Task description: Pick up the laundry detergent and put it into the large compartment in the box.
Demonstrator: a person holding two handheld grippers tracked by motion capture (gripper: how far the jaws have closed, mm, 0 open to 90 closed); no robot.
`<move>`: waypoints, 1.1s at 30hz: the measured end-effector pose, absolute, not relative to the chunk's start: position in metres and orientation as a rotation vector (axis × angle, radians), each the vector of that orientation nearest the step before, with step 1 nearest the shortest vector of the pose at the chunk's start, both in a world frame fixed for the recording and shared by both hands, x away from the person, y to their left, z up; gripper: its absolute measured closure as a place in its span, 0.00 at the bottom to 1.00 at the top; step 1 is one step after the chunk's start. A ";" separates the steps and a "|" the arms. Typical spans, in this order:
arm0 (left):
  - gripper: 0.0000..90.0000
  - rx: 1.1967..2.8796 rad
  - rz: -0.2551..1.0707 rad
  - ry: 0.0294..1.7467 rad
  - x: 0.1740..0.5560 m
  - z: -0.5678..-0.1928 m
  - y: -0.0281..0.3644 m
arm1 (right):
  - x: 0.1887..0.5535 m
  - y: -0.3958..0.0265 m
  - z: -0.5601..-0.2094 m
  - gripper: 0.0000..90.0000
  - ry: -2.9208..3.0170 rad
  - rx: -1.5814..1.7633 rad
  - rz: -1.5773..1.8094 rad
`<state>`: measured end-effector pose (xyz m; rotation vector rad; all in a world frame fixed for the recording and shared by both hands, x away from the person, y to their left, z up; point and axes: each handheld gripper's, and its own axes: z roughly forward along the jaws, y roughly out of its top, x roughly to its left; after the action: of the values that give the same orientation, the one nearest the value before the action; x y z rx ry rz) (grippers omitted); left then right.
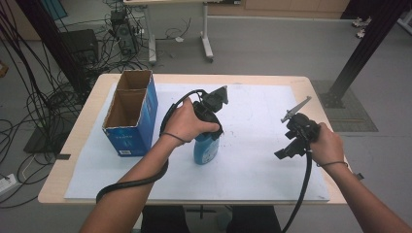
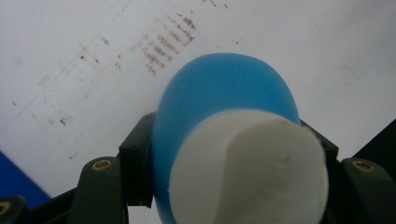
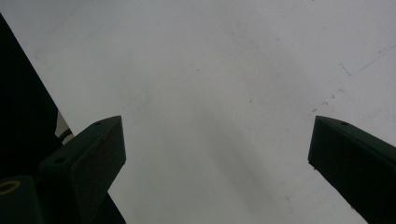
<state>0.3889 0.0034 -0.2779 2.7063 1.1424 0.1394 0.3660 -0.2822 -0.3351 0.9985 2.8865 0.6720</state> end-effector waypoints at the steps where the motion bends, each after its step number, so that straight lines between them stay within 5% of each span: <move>1: 0.42 2.714 0.129 1.142 0.389 -0.275 0.004 | 0.366 -0.282 -0.335 0.04 2.888 0.996 0.668; 33: 0.42 2.695 0.119 0.998 0.368 -0.153 -0.002 | 0.371 -0.268 -0.329 0.04 2.899 0.961 0.657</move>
<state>0.3679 -0.0023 -0.1527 2.6951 0.9981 0.1194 0.3714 -0.2683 -0.3291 0.9612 2.8991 0.6573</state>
